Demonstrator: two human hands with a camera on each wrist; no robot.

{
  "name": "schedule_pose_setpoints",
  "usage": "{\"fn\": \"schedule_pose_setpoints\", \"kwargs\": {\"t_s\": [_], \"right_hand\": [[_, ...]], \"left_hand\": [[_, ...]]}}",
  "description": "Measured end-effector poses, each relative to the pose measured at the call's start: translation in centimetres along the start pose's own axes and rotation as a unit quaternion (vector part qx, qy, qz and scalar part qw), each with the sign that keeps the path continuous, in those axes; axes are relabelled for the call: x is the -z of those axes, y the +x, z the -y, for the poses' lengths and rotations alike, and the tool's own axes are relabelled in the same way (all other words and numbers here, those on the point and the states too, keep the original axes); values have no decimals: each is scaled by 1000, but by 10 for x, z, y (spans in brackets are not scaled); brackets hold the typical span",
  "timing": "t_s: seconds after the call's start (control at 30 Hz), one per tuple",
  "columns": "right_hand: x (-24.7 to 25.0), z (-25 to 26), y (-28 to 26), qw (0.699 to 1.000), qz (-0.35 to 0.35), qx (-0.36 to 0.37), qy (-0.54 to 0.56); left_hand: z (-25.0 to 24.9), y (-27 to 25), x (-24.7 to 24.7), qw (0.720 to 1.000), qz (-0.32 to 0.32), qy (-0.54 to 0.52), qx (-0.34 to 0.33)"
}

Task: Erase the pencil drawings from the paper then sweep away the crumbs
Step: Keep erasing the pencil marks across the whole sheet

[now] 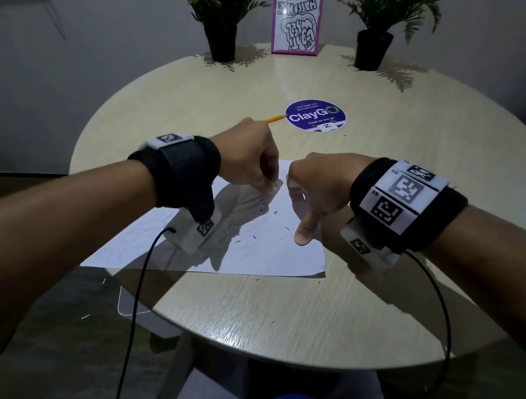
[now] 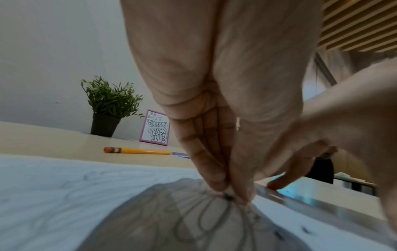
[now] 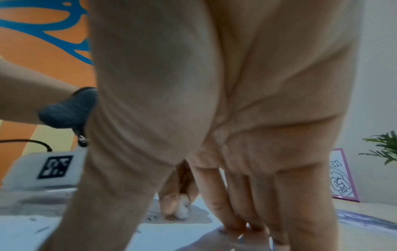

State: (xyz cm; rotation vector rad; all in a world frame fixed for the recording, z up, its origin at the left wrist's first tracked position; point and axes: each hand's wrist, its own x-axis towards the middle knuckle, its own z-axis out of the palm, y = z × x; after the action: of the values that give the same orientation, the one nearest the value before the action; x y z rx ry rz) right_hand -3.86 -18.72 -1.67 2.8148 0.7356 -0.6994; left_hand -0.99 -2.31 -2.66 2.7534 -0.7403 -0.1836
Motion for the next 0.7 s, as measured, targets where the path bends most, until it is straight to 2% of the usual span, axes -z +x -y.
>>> {"fn": "schedule_pose_setpoints", "kwargs": {"t_s": [0.23,0.33,0.4,0.53,0.7], "right_hand": [[4,1,7,999,29,-18,-9],[6,3,6,999,32,-16,-21],[5,2,5,999,29,-20,-23],[4,3,4,999,25,-25,-33],[6,3,7,997,31,-15,-62]], "left_hand": [[-11,-33,-14,998,5,-8,-55],[-15,-45,-14,996,49,-19,-70],[-12,-42,-10,997,49,-30,-57],[1,-15,-2,998,-50,-36,20],[0,-16,-5,1000,-12,-8,7]]}}
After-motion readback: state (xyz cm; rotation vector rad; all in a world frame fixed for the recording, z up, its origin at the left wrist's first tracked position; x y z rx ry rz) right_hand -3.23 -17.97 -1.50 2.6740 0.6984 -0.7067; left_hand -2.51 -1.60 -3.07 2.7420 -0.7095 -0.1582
